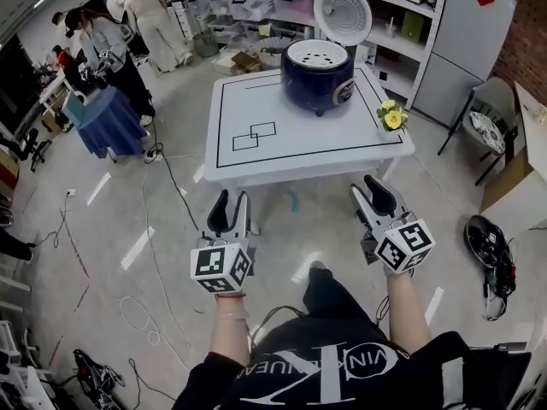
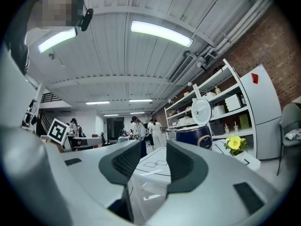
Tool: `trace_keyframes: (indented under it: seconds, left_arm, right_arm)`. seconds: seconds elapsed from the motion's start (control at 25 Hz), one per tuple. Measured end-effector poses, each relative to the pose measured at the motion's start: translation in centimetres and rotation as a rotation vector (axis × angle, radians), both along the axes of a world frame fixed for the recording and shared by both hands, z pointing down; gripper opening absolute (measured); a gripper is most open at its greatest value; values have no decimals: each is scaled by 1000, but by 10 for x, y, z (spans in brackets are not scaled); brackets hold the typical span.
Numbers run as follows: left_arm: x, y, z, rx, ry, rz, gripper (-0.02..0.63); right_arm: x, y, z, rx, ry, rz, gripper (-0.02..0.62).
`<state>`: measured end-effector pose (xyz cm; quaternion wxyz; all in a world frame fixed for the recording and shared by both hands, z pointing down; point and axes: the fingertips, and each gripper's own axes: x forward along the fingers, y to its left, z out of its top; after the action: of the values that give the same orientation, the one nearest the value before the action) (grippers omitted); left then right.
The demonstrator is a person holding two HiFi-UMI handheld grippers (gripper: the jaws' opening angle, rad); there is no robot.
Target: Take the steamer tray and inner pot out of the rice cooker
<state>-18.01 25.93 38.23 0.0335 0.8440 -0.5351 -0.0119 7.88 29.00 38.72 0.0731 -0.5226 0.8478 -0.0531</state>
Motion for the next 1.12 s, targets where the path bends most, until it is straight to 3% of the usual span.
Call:
trace_keyframes:
  seconds: [0.4,1.12]
  left_arm:
    - [40,-115,3,-26,-2,33,141]
    - [120,-320,5,-42,0,78,141]
  right_arm:
    - [33,-117,-11,13,-64,1,150]
    - [77,-320,-6,-14,-42,-39,150]
